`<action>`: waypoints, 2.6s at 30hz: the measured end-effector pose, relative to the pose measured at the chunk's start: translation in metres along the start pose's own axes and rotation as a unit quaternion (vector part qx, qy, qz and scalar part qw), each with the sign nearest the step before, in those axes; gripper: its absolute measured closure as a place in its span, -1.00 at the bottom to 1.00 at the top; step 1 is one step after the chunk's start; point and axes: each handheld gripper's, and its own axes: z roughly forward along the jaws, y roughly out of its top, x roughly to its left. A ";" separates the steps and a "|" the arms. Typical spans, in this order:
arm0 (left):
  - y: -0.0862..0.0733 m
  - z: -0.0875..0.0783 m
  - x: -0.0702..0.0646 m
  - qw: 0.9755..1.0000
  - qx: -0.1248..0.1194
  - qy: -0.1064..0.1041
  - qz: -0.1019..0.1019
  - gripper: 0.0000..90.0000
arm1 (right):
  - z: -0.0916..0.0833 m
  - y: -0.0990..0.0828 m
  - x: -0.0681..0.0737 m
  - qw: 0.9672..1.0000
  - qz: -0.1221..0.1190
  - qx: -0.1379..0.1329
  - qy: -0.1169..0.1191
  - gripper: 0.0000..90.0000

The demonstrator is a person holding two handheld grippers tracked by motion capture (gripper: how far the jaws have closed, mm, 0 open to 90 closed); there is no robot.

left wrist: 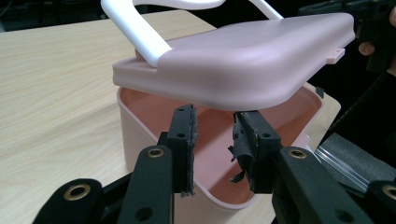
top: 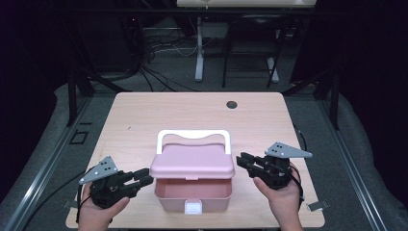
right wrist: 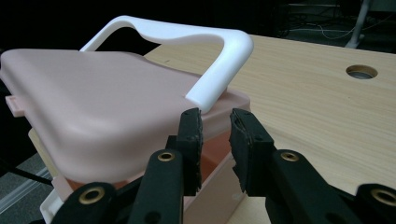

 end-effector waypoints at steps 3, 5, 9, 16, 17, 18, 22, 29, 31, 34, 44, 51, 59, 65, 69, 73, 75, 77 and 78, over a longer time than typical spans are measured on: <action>0.004 0.000 0.000 1.000 -0.002 0.001 0.003 0.53 | 0.001 -0.002 -0.001 1.000 0.000 0.002 -0.001 0.63; 0.008 -0.001 0.000 1.000 -0.002 -0.002 0.003 0.58 | 0.002 -0.005 -0.002 1.000 0.004 0.005 -0.001 0.63; 0.014 0.000 0.000 1.000 -0.009 -0.001 0.008 0.57 | 0.003 -0.010 -0.002 1.000 0.006 0.008 -0.001 0.63; 0.024 0.000 0.001 1.000 -0.012 0.005 0.014 0.57 | 0.005 -0.017 0.001 1.000 0.003 0.016 0.003 0.63; 0.025 0.000 0.001 1.000 -0.011 0.006 0.017 0.57 | 0.005 -0.018 0.002 1.000 0.002 0.017 0.004 0.63; 0.026 0.000 0.001 1.000 -0.012 0.006 0.017 0.58 | 0.005 -0.019 0.002 1.000 0.002 0.020 0.004 0.63; 0.029 0.001 0.003 1.000 -0.016 0.008 0.018 0.60 | 0.008 -0.023 0.003 1.000 0.002 0.029 0.007 0.62; 0.036 0.002 0.005 1.000 -0.020 0.012 0.018 0.62 | 0.014 -0.029 0.005 0.999 0.001 0.033 0.014 0.61; 0.038 0.003 0.007 1.000 -0.020 0.011 0.020 0.61 | 0.015 -0.030 0.006 0.999 -0.001 0.034 0.017 0.61; 0.040 0.005 0.010 0.999 -0.028 0.012 0.018 0.61 | 0.019 -0.033 0.008 0.999 -0.008 0.043 0.019 0.58; 0.050 0.011 0.016 0.999 -0.031 0.019 0.024 0.61 | 0.028 -0.043 0.013 0.998 -0.016 0.059 0.014 0.48; 0.053 0.016 0.021 0.999 -0.032 0.023 0.021 0.61 | 0.028 -0.048 0.013 0.998 -0.017 0.063 0.009 0.46; 0.053 0.022 0.026 0.999 -0.037 0.025 0.017 0.60 | 0.025 -0.055 0.017 0.998 -0.017 0.057 0.007 0.41; 0.054 0.027 0.031 0.999 -0.039 0.026 0.012 0.60 | 0.028 -0.056 0.020 0.998 -0.028 0.057 -0.003 0.36; 0.055 0.031 0.034 0.999 -0.037 0.028 0.006 0.59 | 0.028 -0.056 0.017 0.998 -0.021 0.059 0.003 0.35; 0.056 0.034 0.037 0.999 -0.037 0.032 0.006 0.60 | 0.029 -0.056 0.018 0.998 -0.026 0.056 0.001 0.35; 0.056 0.037 0.038 0.999 -0.038 0.035 0.004 0.60 | 0.029 -0.056 0.018 0.998 -0.025 0.057 0.001 0.35; 0.057 0.039 0.040 0.999 -0.035 0.036 0.004 0.60 | 0.029 -0.056 0.018 0.998 -0.024 0.056 0.001 0.35; 0.057 0.040 0.041 0.999 -0.037 0.037 0.002 0.60 | 0.029 -0.057 0.018 0.998 -0.024 0.052 0.001 0.35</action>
